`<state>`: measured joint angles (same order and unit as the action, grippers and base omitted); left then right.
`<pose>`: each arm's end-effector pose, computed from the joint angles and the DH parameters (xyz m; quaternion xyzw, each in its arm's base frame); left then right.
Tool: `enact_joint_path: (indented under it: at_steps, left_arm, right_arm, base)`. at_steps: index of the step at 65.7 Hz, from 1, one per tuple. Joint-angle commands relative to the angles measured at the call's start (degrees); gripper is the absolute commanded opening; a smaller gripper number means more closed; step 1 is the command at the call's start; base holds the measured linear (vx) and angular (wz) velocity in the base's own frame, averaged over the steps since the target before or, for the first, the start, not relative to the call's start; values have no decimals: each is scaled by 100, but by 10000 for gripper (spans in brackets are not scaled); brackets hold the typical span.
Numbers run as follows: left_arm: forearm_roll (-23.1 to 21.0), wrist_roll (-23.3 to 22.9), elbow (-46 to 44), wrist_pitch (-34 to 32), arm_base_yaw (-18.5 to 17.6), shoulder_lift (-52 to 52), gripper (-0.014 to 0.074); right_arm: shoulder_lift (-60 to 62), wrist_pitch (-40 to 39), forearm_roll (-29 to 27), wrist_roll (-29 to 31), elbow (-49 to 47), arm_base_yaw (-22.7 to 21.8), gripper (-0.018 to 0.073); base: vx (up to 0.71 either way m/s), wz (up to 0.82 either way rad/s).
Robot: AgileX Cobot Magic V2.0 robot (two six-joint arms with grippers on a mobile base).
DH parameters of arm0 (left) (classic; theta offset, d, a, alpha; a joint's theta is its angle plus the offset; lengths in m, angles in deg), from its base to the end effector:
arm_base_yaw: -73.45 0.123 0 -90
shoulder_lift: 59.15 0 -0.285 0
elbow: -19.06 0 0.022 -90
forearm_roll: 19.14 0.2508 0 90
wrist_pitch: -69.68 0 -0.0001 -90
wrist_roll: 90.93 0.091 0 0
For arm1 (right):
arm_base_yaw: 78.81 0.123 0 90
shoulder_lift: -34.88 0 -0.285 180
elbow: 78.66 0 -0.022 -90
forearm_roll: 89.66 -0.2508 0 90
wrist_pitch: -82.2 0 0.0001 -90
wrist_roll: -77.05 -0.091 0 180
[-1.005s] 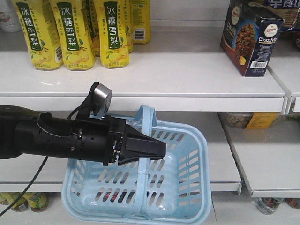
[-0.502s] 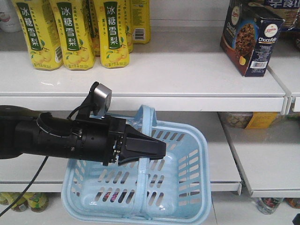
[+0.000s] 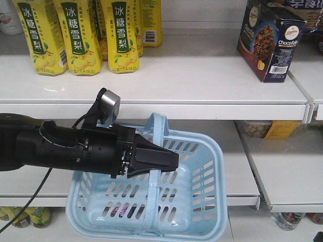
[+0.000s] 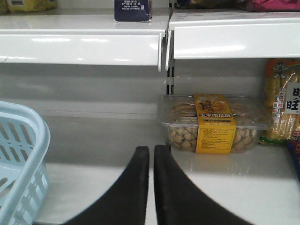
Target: Left arm holds basket, right arm returns cookies
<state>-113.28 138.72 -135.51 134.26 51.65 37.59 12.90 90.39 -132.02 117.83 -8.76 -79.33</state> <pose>0.2422 -0.1852 0.2754 0.1107 0.7579 -0.6324 0.1155 0.0769 0.0081 0.2308 -0.0196 0.7540 0.0406 0.6554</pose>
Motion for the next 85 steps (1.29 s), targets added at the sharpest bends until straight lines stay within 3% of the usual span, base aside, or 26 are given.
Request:
enact_joint_path:
  at_steps: [1, 17, 31, 43, 53, 64, 69, 74, 78, 85]
  left_arm:
    - [-781, 84, -198, 199, 13, -246, -6]
    - [-781, 84, -188, 206, 13, -251, -6]
    - [-423, 331, 281, 224, -59, -893, -6]
    - [-196, 632, 1178, -563, -282, -2018, -6]
    - [548, 618, 1920, -1338, -284, -3016, -6]
    - [1394, 528, 2681, -2678, -284, -4281, -6]
    - [1854, 113, 2971, -3293, -284, -4887, -6]
    - [2539, -787, 3290, -3992, -284, -5468, -6]
    - [3302, -1548, 3514, -4365, -284, -5910, -6]
    - [4971, -3270, 3832, -4865, -284, -6543, -6]
  right_arm:
    - [-45, -287, -20, 53, -148, 1, -11]
    - [-45, -293, -20, 53, -148, 1, -11]
    - [-45, -284, -20, 53, -148, 1, -11]
    - [-45, -275, -20, 53, -148, 1, -11]
    - [-45, -275, -20, 53, -148, 1, -11]
    - [-45, -275, -20, 53, -148, 1, -11]
    - [-45, -275, -20, 53, -148, 1, -11]
    - [-45, -275, -20, 53, -148, 1, -11]
    - [-45, -275, -20, 53, -148, 1, -11]
    - [-45, -275, -20, 53, -148, 1, -11]
  base:
    - [0, 0]
    - [0, 0]
    - [0, 0]
    - [0, 0]
    - [0, 0]
    - [0, 0]
    - [0, 0]
    - [0, 0]
    - [0, 0]
    - [0, 0]
